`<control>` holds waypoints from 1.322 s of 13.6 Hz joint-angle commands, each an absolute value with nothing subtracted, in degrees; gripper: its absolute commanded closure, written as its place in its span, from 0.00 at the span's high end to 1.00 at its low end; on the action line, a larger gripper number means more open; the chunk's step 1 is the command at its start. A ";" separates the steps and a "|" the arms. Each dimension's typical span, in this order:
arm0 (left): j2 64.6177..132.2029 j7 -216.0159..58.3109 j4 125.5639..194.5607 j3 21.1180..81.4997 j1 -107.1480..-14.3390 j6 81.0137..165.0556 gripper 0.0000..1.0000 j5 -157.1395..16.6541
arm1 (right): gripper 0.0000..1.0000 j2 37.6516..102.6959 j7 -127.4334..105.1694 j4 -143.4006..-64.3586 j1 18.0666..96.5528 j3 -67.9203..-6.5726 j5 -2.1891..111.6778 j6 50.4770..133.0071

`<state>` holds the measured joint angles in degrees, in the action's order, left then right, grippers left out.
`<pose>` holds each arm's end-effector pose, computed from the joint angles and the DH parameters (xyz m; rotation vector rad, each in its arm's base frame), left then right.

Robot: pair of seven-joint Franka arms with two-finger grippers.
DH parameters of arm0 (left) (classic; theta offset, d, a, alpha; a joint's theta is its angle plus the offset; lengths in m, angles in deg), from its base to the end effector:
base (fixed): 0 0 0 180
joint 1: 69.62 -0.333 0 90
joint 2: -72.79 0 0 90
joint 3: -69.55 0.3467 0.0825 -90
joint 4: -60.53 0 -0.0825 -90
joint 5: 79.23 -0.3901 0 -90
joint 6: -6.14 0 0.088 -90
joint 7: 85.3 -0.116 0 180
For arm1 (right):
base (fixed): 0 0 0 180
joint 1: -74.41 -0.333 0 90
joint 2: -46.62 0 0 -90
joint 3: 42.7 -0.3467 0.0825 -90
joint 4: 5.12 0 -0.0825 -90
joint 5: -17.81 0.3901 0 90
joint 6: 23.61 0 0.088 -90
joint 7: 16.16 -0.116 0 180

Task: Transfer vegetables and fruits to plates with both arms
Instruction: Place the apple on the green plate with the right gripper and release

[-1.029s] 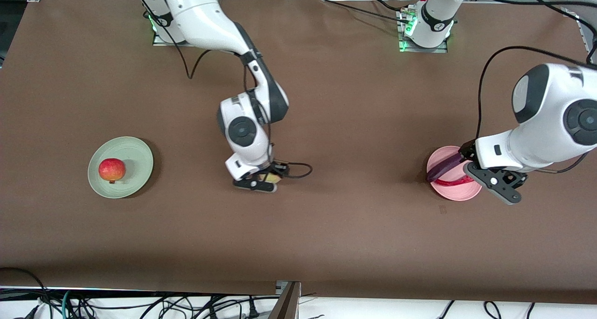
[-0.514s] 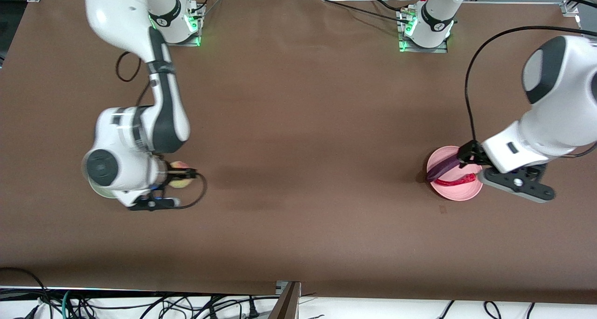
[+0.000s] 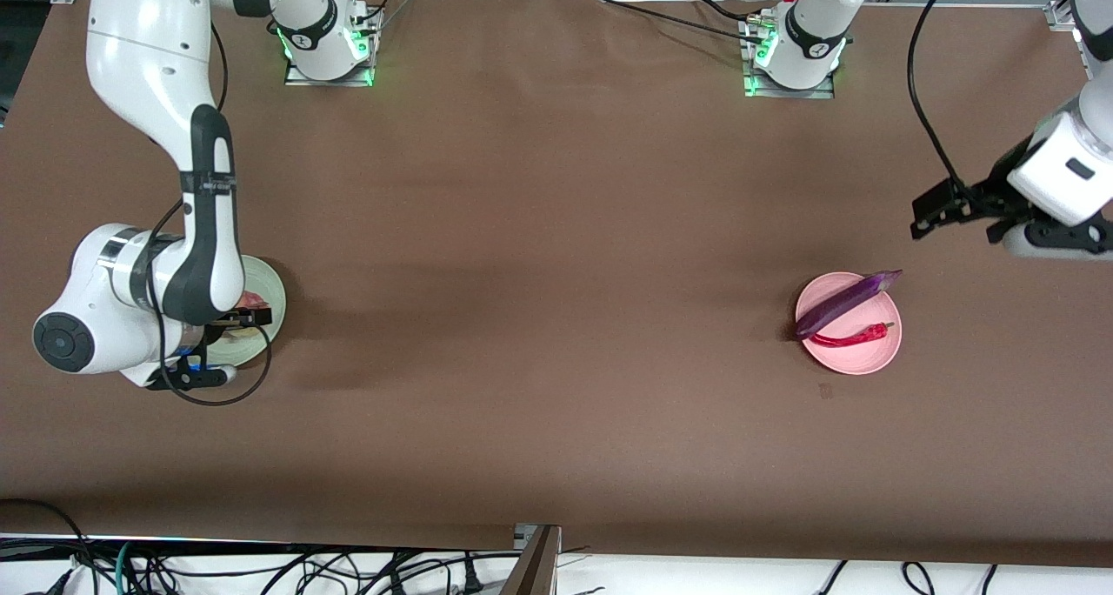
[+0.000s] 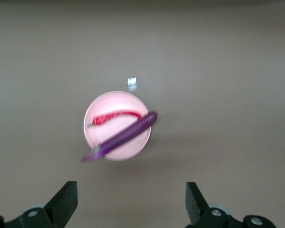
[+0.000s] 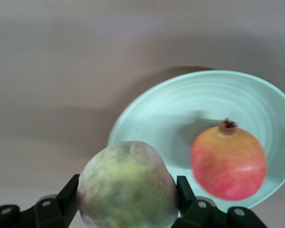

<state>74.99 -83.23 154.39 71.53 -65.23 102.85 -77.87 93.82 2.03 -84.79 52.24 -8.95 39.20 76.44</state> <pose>0.5811 -0.0273 0.6022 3.1189 -0.0052 0.0164 0.7111 -0.0217 0.2584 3.0915 0.1072 -0.5298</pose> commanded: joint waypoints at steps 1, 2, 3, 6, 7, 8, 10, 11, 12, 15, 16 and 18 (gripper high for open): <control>69.18 -82.49 162.92 68.33 -67.06 105.10 1.00 -79.83 | 0.30 94.43 3.44 -86.06 53.05 -9.47 38.90 78.07; 69.71 -82.58 162.66 68.14 -66.98 105.19 1.00 -81.85 | 0.30 94.52 3.44 -86.76 53.05 -9.65 38.99 79.29; 70.15 -82.49 162.13 68.05 -66.98 105.45 1.00 -82.13 | 0.32 94.70 3.44 -87.47 53.05 -9.74 38.99 80.61; 70.41 -82.40 161.69 67.53 -66.37 105.36 1.00 -82.14 | 1.00 94.88 3.43 -87.57 52.96 -9.74 39.08 80.80; 70.50 -82.49 161.43 67.53 -66.37 105.36 1.00 -82.14 | 1.00 94.44 3.44 -87.30 52.96 -9.74 39.08 80.54; 70.59 -82.49 161.42 67.53 -66.37 105.36 1.00 -82.14 | 1.00 94.17 3.44 -87.12 52.88 -9.65 39.08 80.45; 70.77 -82.58 161.42 67.53 -67.07 105.36 1.00 -81.87 | 1.00 93.38 3.44 -86.77 52.61 -9.56 39.08 79.14; 71.03 -82.58 161.34 67.61 -67.16 105.36 1.00 -81.87 | 1.00 93.29 3.35 -85.90 52.61 -9.47 39.08 77.82; 71.12 -82.58 161.25 67.61 -67.16 105.36 1.00 -81.87 | 1.00 93.29 3.35 -85.02 52.61 -9.39 39.17 76.77; 71.12 -82.58 161.16 67.61 -67.07 105.36 1.00 -82.13 | 1.00 93.12 2.21 -83.43 52.00 -9.56 39.17 74.04; 71.21 -82.58 160.90 67.61 -67.16 105.45 1.00 -82.14 | 1.00 92.07 1.51 -83.52 52.00 -9.91 39.17 74.03; 71.21 -82.58 160.90 67.70 -67.16 105.45 1.00 -82.14 | 1.00 88.74 -2.17 -84.48 54.00 -13.40 38.12 74.38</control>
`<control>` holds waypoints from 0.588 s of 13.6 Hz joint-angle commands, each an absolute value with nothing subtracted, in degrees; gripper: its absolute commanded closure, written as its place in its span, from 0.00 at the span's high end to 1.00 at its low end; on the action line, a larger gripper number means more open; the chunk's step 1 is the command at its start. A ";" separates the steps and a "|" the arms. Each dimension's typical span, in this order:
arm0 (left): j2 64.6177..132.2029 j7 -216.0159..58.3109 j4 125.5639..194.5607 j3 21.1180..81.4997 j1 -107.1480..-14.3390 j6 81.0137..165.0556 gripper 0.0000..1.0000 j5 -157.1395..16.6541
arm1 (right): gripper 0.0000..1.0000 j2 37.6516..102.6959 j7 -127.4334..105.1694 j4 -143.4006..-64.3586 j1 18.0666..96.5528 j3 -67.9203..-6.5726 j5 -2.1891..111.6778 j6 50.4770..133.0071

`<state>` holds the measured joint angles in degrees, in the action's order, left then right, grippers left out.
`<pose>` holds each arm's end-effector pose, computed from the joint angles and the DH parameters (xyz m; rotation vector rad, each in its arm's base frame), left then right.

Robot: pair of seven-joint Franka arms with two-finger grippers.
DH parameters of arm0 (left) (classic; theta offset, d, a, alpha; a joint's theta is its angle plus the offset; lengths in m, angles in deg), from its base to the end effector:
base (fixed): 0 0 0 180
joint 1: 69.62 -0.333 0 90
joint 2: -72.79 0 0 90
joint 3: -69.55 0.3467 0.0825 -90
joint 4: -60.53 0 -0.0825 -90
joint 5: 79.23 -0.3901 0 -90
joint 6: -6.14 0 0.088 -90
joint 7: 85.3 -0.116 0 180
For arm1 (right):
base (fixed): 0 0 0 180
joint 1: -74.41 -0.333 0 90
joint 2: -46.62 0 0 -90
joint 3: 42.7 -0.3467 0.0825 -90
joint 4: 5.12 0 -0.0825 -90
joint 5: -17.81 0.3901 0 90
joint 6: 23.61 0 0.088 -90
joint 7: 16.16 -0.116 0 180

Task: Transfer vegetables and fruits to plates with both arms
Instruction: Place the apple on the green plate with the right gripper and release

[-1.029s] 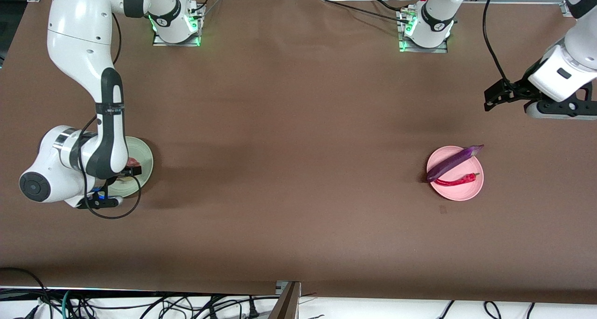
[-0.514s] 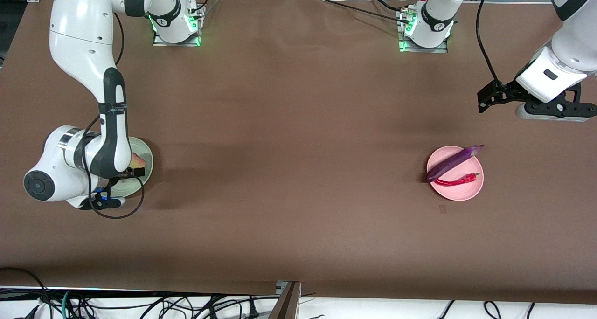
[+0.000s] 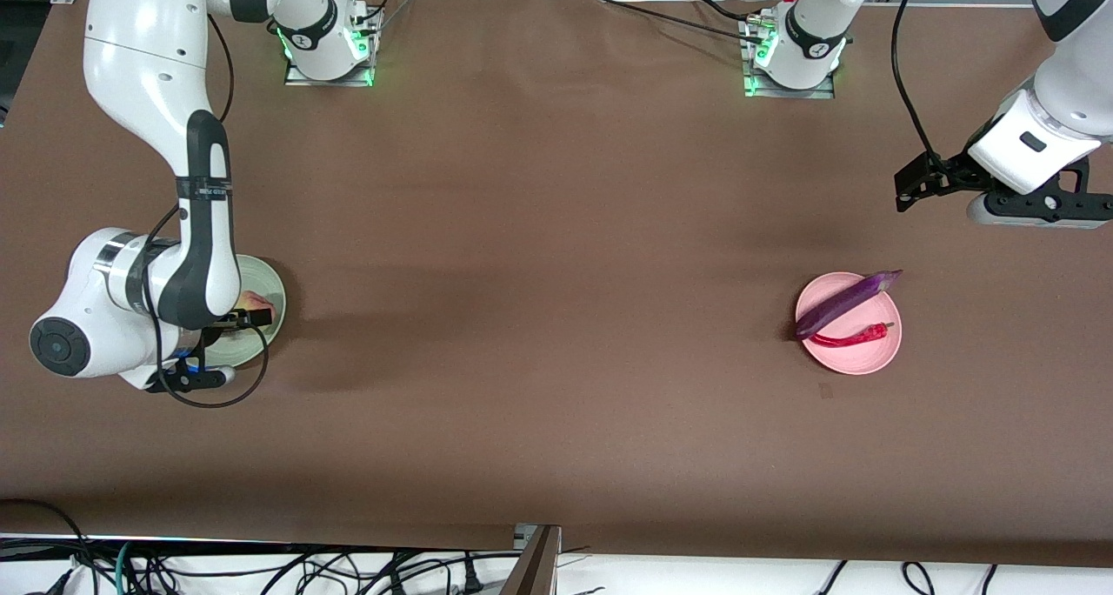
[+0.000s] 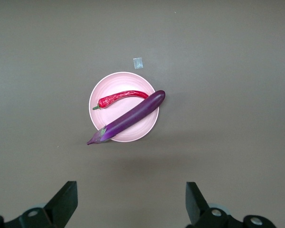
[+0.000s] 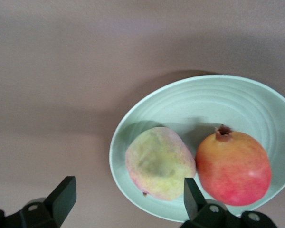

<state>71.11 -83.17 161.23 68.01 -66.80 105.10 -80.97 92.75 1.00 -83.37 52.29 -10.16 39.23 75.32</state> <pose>0.5570 -0.0396 0.5862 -3.1101 0.0679 -0.0011 0.7160 -0.0061 0.2750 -3.0840 -0.1190 0.5030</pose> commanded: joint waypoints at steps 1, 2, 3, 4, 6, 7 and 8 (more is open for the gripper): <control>71.29 -82.58 160.81 67.70 -67.16 105.54 1.00 -82.14 | 1.00 86.20 -4.63 -85.44 56.37 -16.82 35.85 74.21; 71.29 -82.58 160.72 67.61 -67.16 105.54 1.00 -82.05 | 1.00 83.21 -6.65 -86.76 59.00 -21.21 32.17 73.95; 71.29 -82.58 160.72 67.61 -67.16 105.45 1.00 -82.05 | 1.00 79.88 -8.59 -88.42 62.07 -26.04 28.31 73.86; 71.38 -82.58 160.63 67.61 -67.16 105.45 1.00 -82.05 | 1.00 76.10 -10.52 -91.23 64.80 -30.43 25.05 73.42; 71.56 -82.58 160.55 67.61 -67.07 105.45 1.00 -82.05 | 1.00 68.54 -13.52 -96.33 67.19 -33.99 23.17 72.02; 71.56 -82.58 160.55 67.61 -67.07 105.45 1.00 -82.05 | 1.00 65.29 -13.61 -97.31 67.46 -34.08 23.08 70.71; 71.56 -82.58 160.55 67.61 -67.07 105.45 1.00 -82.05 | 1.00 62.21 -13.62 -97.93 67.46 -34.08 23.00 68.52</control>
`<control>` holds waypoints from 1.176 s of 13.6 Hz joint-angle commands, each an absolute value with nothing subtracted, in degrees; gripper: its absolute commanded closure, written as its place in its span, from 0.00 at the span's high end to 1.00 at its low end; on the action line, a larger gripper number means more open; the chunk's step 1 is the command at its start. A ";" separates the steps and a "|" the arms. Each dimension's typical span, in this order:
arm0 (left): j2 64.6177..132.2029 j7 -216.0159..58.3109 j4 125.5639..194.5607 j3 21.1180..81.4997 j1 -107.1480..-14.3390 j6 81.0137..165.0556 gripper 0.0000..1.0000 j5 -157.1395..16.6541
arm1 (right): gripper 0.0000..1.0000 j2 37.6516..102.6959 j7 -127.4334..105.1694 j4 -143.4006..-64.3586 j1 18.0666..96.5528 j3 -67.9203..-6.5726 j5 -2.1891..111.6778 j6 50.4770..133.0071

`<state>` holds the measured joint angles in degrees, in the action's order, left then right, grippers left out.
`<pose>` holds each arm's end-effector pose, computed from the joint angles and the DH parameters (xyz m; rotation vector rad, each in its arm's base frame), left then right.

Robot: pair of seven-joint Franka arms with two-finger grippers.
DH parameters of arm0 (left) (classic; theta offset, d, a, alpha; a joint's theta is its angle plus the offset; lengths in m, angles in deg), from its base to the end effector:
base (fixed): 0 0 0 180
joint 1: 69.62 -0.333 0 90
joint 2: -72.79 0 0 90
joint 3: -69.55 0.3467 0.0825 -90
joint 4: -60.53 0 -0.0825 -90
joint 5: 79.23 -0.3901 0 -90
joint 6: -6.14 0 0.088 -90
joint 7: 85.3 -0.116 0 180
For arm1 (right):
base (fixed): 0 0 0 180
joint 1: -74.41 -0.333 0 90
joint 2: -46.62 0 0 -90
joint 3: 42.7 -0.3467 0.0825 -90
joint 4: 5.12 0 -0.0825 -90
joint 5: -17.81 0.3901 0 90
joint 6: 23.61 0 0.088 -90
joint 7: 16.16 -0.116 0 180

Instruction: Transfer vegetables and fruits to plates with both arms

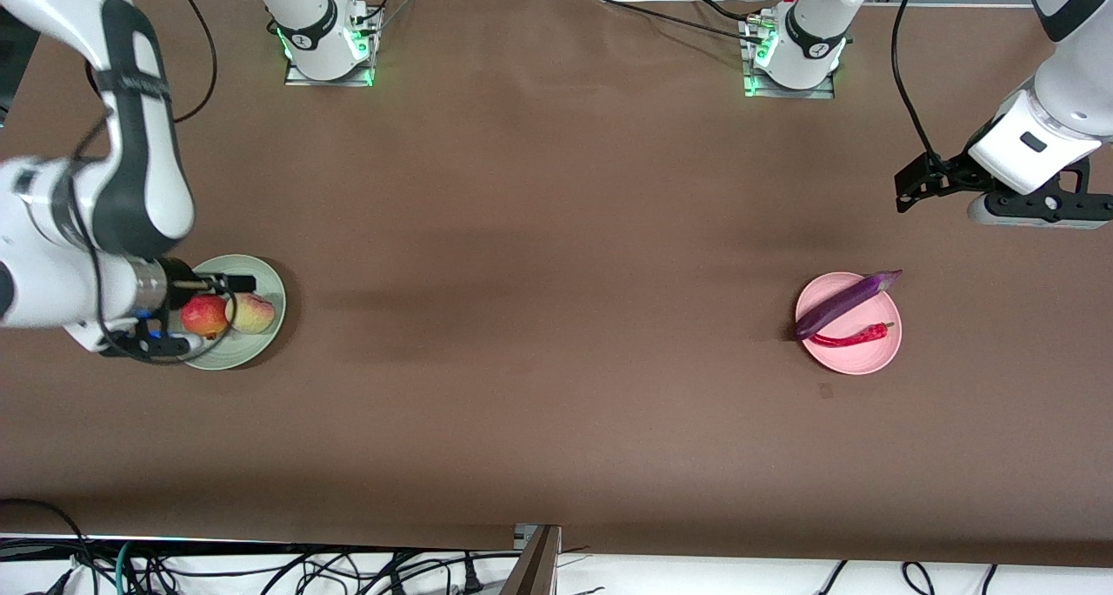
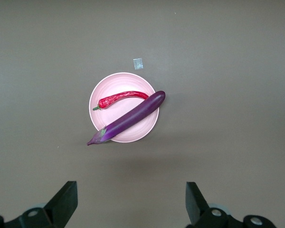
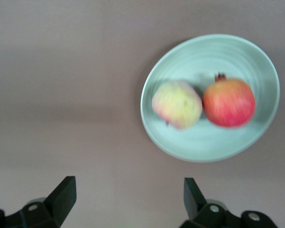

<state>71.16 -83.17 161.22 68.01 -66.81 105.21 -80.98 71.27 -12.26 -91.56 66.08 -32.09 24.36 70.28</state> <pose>0.5575 -0.0395 0.5860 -3.1100 0.0677 -0.0030 0.6630 0.0036 0.4172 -3.0602 -0.0136 0.4472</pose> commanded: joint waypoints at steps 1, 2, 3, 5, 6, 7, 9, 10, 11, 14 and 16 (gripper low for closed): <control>71.56 -82.58 160.55 67.53 -67.07 105.45 1.00 -82.05 | 1.00 59.13 -13.79 -98.46 67.55 -34.60 22.47 65.71; 71.56 -82.58 160.46 67.53 -66.98 105.45 1.00 -82.05 | 1.00 56.58 -14.40 -98.72 67.55 -36.00 19.42 63.51; 71.56 -82.58 160.46 67.53 -66.98 105.45 1.00 -82.05 | 1.00 54.47 -16.58 -98.90 67.73 -37.15 17.74 61.48; 71.56 -82.58 160.46 67.53 -66.98 105.45 1.00 -82.05 | 1.00 51.82 -23.16 -98.90 68.17 -37.95 17.72 59.10; 71.56 -82.58 160.46 67.53 -66.98 105.45 1.00 -82.05 | 1.00 50.94 -23.72 -98.73 68.25 -38.56 17.64 59.18; 71.56 -82.58 160.46 67.53 -66.98 105.45 1.00 -82.05 | 1.00 50.58 -23.20 -98.12 68.52 -39.09 17.55 59.70; 71.56 -82.58 160.46 67.53 -66.89 105.45 1.00 -82.05 | 1.00 48.65 -23.20 -97.76 69.57 -41.19 17.37 59.79; 71.56 -82.58 160.46 67.53 -66.89 105.45 1.00 -82.05 | 1.00 48.12 -23.02 -97.32 69.92 -41.29 17.37 59.79; 71.56 -82.58 160.46 67.53 -66.89 105.36 1.00 -82.05 | 1.00 48.12 -23.02 -96.62 69.93 -41.29 16.94 59.71; 71.56 -82.58 160.46 67.53 -66.89 105.36 1.00 -82.05 | 1.00 47.24 -22.67 -96.35 70.19 -43.40 13.94 59.09; 71.56 -82.58 160.46 67.53 -66.89 105.36 1.00 -82.05 | 1.00 45.31 -22.49 -96.09 71.33 -43.31 13.94 59.97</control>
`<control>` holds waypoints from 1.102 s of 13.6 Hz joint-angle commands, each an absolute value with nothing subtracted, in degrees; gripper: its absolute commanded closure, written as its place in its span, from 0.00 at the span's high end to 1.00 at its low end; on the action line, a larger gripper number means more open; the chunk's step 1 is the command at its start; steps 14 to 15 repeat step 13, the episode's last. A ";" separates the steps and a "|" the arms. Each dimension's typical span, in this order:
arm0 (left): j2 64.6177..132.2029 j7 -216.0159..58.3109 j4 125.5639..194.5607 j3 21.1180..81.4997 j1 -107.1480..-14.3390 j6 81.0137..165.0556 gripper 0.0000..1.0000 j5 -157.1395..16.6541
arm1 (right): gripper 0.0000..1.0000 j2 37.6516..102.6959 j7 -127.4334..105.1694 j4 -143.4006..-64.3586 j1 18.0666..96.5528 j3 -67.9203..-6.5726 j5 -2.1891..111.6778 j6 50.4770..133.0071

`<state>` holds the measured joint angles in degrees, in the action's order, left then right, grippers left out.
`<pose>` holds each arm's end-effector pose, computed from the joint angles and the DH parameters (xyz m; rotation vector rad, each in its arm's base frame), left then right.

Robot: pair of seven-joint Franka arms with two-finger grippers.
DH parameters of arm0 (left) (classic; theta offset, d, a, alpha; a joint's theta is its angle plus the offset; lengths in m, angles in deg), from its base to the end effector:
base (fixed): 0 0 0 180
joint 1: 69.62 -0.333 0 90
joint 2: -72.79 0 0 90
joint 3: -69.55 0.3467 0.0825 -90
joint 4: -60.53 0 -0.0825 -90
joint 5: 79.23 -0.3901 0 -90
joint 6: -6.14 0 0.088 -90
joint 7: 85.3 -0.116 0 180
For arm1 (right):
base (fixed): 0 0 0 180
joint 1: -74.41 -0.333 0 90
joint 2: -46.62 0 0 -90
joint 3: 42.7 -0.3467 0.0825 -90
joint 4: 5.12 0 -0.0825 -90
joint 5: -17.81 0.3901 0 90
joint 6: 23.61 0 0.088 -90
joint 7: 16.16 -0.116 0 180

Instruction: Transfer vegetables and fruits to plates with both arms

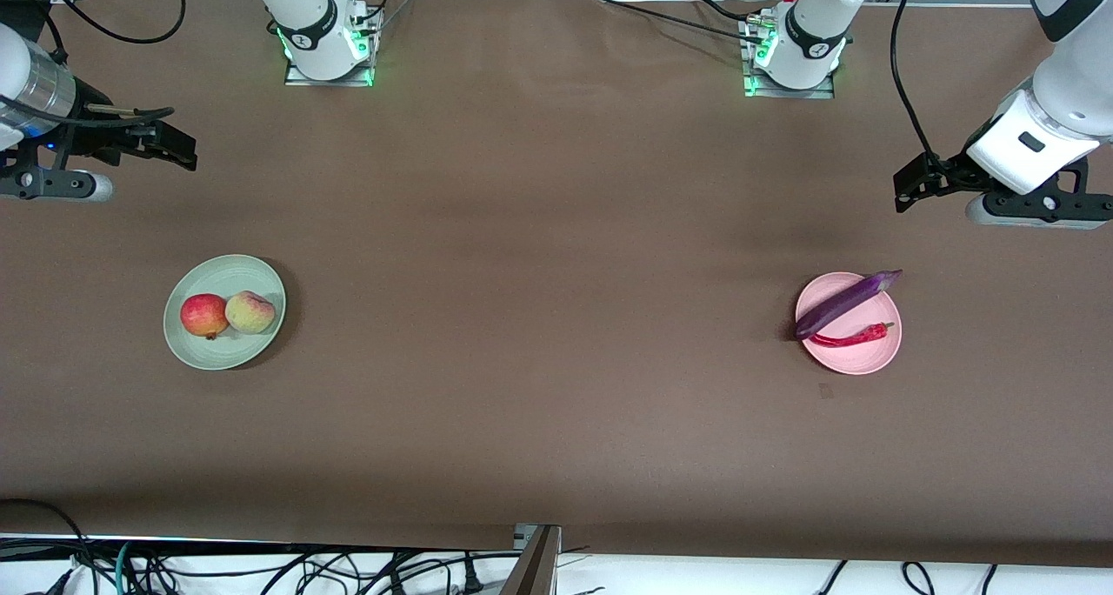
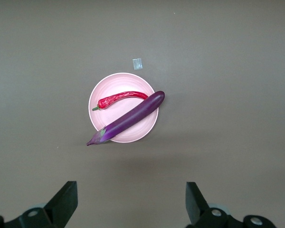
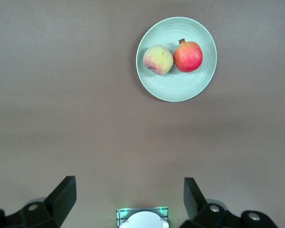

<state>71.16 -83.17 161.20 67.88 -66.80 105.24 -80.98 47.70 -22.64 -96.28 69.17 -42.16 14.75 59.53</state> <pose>0.5575 -0.0409 0.5862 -3.1099 0.0715 -0.0044 0.5493 0.0385 0.6170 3.0635 -0.0509 -0.2346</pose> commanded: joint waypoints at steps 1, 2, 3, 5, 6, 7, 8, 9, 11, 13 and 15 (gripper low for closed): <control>71.56 -82.58 160.46 67.53 -66.89 105.36 1.00 -82.05 | 1.00 45.13 -22.41 -96.00 71.33 -43.22 13.94 59.97; 71.56 -82.58 160.46 67.53 -66.89 105.36 1.00 -82.05 | 1.00 45.13 -22.32 -95.91 71.33 -43.14 13.94 59.88; 71.56 -82.58 160.46 67.53 -66.81 105.36 1.00 -82.05 | 1.00 45.30 -22.49 -95.91 71.33 -42.79 14.03 60.06; 71.56 -82.58 160.37 67.53 -66.81 105.45 1.00 -82.13 | 1.00 45.74 -22.58 -95.30 71.33 -42.52 14.38 59.97; 71.56 -82.58 160.37 67.44 -66.54 105.45 1.00 -82.22 | 1.00 46.09 -22.49 -94.77 71.33 -42.52 14.56 59.62; 71.56 -82.49 160.37 67.52 -66.45 105.45 1.00 -82.22 | 1.00 46.53 -22.49 -94.25 71.24 -42.52 14.56 59.36; 71.56 -82.49 160.37 67.53 -66.45 105.45 1.00 -82.22 | 1.00 46.71 -22.58 -93.98 71.24 -42.52 14.56 59.35; 71.56 -82.49 160.37 67.44 -66.45 105.45 1.00 -82.22 | 1.00 46.80 -22.49 -93.80 71.24 -42.52 14.56 59.27; 71.56 -82.58 160.37 67.44 -66.45 105.45 1.00 -82.22 | 1.00 46.80 -22.58 -93.80 71.24 -42.52 14.56 59.27; 71.56 -82.58 160.37 67.44 -66.45 105.45 1.00 -82.14 | 1.00 46.80 -22.49 -93.80 71.33 -42.26 14.56 59.27; 71.56 -82.58 160.37 67.44 -66.45 105.45 1.00 -82.14 | 1.00 46.80 -22.49 -93.80 71.33 -42.26 14.56 59.27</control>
